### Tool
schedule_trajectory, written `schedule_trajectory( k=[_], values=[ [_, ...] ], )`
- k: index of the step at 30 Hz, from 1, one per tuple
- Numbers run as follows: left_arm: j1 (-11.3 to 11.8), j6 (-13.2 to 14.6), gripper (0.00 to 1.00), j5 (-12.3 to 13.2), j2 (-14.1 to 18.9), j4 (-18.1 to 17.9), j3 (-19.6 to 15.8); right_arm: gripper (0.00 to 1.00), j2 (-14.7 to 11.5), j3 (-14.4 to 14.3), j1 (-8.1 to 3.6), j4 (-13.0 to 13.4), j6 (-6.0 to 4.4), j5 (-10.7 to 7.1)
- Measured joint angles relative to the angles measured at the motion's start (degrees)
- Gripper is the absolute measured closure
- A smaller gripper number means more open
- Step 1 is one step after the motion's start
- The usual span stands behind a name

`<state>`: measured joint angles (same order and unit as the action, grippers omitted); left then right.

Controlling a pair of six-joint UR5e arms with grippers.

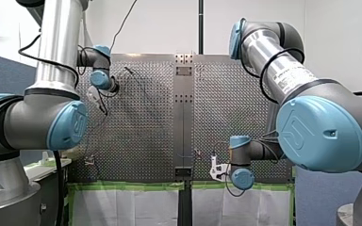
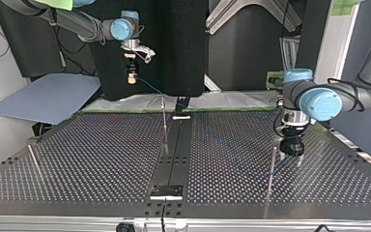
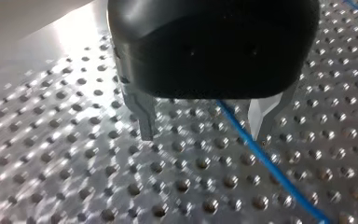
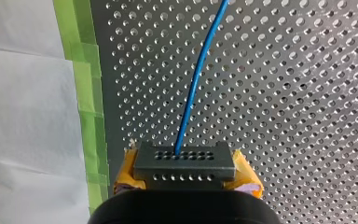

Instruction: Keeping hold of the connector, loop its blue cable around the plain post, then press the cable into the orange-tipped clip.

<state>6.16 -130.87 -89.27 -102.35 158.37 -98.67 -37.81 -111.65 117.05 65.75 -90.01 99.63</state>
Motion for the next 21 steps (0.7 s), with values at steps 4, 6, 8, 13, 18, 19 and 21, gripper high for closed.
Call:
schedule_trajectory(
  k=[4, 6, 8, 13, 18, 19, 21],
  values=[
    [0.9, -2.2, 0.00, 0.1, 0.0, 0.1, 0.0, 1.00, 0.0, 0.0, -0.09, 0.0, -0.01, -0.17],
    [1.2, -3.5, 0.00, 0.8, 0.1, 0.4, 0.0, 1.00, 0.0, 0.0, -0.11, 0.0, -0.01, -0.20],
    [1.5, -4.8, 0.00, 1.8, 0.4, 0.9, -0.1, 1.00, 0.0, 0.0, -0.16, 0.1, -0.01, -0.21],
    [1.7, -7.5, 0.00, 4.1, 2.0, 1.8, -0.9, 1.00, 0.1, 0.0, -0.21, 0.0, -0.05, -0.22],
    [1.8, -9.5, 0.00, 6.8, 3.3, 2.2, -2.4, 1.00, 0.0, 0.0, -0.22, -0.1, -0.11, -0.22],
    [1.8, -9.5, 0.00, 7.1, 3.5, 2.2, -2.7, 1.00, 0.0, 0.0, -0.22, -0.1, -0.14, -0.22],
    [1.9, -9.5, 0.00, 7.5, 3.6, 2.2, -3.4, 1.00, 0.0, 0.0, -0.22, 0.0, -0.25, -0.22]
  ],
)
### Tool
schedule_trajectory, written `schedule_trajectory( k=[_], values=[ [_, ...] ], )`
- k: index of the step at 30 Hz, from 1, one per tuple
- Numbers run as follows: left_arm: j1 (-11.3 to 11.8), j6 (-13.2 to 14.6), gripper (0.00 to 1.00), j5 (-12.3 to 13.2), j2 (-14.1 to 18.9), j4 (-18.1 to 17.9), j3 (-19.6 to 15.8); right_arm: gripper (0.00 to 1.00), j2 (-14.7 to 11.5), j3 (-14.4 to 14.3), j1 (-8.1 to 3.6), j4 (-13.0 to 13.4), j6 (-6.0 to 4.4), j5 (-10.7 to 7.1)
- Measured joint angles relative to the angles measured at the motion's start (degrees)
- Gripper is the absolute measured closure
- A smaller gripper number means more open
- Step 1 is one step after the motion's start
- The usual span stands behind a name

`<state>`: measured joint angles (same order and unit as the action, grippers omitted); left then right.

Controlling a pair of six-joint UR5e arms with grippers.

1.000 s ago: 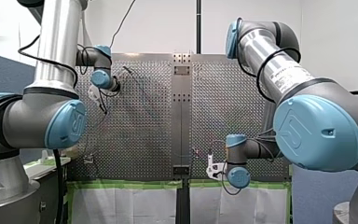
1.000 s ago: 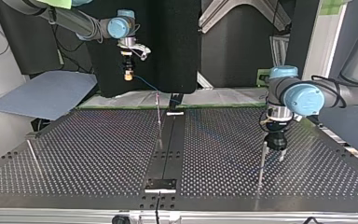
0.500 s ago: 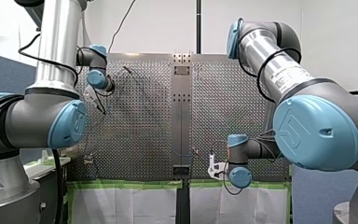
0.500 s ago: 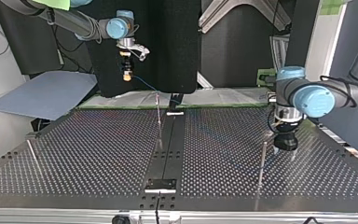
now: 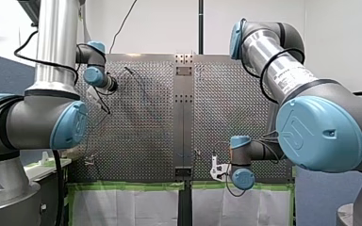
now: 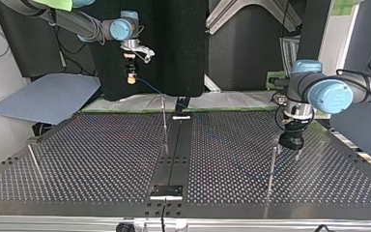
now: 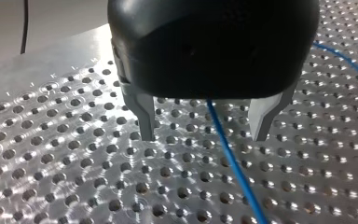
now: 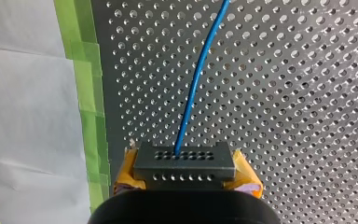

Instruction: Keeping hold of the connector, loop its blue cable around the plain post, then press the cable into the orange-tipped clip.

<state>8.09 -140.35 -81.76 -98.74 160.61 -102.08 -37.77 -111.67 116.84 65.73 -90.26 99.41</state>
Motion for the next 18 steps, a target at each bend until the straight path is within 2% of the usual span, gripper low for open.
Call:
schedule_trajectory(
  k=[10, 18],
  values=[
    [0.8, 1.9, 0.00, 0.2, 1.0, 0.2, -2.2, 1.00, 0.0, 0.0, 0.01, -0.3, -0.21, -0.07],
    [0.9, 3.4, 0.00, 0.8, 3.8, 2.4, -3.4, 1.00, 0.0, 0.0, 0.02, -0.3, -0.25, -0.06]
  ],
)
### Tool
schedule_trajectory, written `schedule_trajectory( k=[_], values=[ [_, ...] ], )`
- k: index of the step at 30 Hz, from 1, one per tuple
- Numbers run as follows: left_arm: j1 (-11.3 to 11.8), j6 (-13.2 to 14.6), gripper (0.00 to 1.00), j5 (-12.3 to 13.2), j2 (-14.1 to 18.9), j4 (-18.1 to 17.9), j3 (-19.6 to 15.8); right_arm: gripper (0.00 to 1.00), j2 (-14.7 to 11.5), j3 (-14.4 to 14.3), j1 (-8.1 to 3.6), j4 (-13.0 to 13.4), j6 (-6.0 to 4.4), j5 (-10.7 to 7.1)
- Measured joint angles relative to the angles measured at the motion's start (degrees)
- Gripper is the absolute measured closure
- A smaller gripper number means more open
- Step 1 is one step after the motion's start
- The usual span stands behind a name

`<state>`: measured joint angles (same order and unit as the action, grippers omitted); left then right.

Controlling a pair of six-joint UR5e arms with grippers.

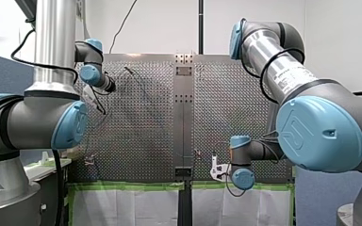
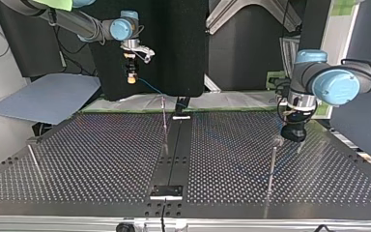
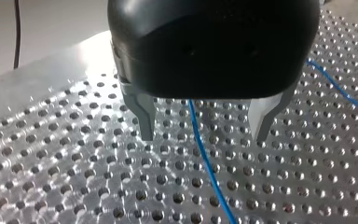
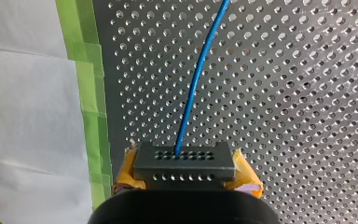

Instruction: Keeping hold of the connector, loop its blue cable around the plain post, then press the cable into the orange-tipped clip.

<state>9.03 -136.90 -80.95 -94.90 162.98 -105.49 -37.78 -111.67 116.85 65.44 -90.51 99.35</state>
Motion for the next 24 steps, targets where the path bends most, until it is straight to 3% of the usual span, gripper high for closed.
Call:
schedule_trajectory(
  k=[7, 14, 24],
  values=[
    [0.0, -0.1, 0.00, 0.4, 3.9, 0.0, -3.3, 1.00, 0.0, 0.0, -0.01, 0.2, -0.12, -0.15],
    [-0.3, 0.5, 0.00, 0.1, 7.7, 0.3, -6.9, 1.00, 0.0, 0.1, -0.01, 0.7, -0.89, -1.16],
    [-0.5, 3.9, 0.00, -0.9, 13.3, 5.0, -7.0, 1.00, 0.0, 0.2, 0.00, 0.5, -1.89, -1.88]
  ],
)
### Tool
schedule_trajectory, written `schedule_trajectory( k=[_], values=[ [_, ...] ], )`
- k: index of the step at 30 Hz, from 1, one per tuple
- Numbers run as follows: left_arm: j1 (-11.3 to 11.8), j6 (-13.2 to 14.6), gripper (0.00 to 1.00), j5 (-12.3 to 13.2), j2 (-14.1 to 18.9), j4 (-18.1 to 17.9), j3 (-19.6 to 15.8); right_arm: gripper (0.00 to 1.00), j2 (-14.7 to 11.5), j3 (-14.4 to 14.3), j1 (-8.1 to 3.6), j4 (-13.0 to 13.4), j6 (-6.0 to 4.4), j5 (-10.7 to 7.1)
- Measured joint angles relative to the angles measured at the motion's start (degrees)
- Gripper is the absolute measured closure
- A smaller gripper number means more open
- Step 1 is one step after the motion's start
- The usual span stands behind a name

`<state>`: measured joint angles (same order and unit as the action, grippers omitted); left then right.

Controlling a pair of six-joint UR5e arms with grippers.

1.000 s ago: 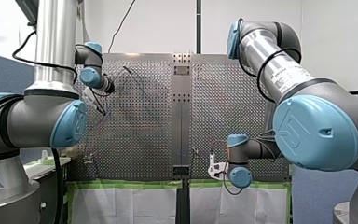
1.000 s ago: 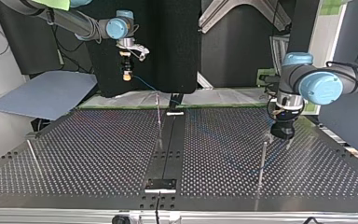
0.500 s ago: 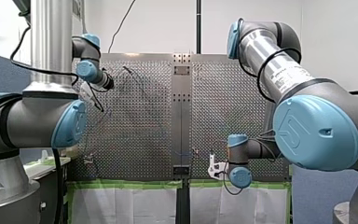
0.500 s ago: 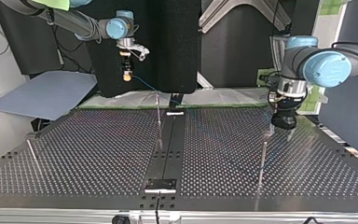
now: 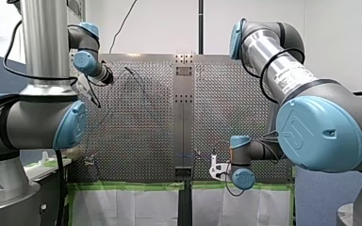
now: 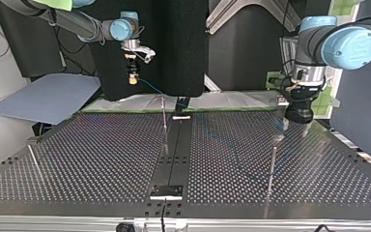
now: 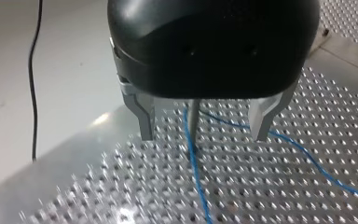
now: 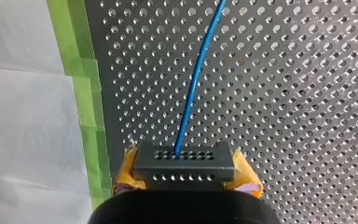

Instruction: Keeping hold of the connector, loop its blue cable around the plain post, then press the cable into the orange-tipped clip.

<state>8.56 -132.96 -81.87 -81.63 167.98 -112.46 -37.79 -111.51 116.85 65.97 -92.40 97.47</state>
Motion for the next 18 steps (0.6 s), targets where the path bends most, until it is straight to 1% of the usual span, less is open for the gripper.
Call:
schedule_trajectory(
  k=[4, 7, 12, 15, 18],
  values=[
    [-0.1, 2.0, 0.00, -0.2, 2.3, 2.1, 1.8, 1.00, 0.0, 0.3, 0.00, -0.3, 0.02, -0.27],
    [-0.2, 3.7, 0.00, 0.6, 4.1, 3.9, 2.9, 1.00, 0.0, 0.6, 0.00, -0.5, 0.08, -0.36],
    [-0.3, 6.5, 0.00, 2.8, 6.9, 6.4, 3.5, 1.00, 0.0, 0.9, 0.00, -0.6, 0.04, -0.48],
    [-0.7, 8.1, 0.00, 4.2, 8.5, 6.5, 3.6, 1.00, 0.0, 0.9, -0.01, -0.7, 0.03, -0.62],
    [-1.6, 9.9, 0.00, 5.9, 10.3, 6.5, 3.6, 1.00, 0.0, 0.9, -0.01, -0.5, -0.01, -1.40]
  ],
)
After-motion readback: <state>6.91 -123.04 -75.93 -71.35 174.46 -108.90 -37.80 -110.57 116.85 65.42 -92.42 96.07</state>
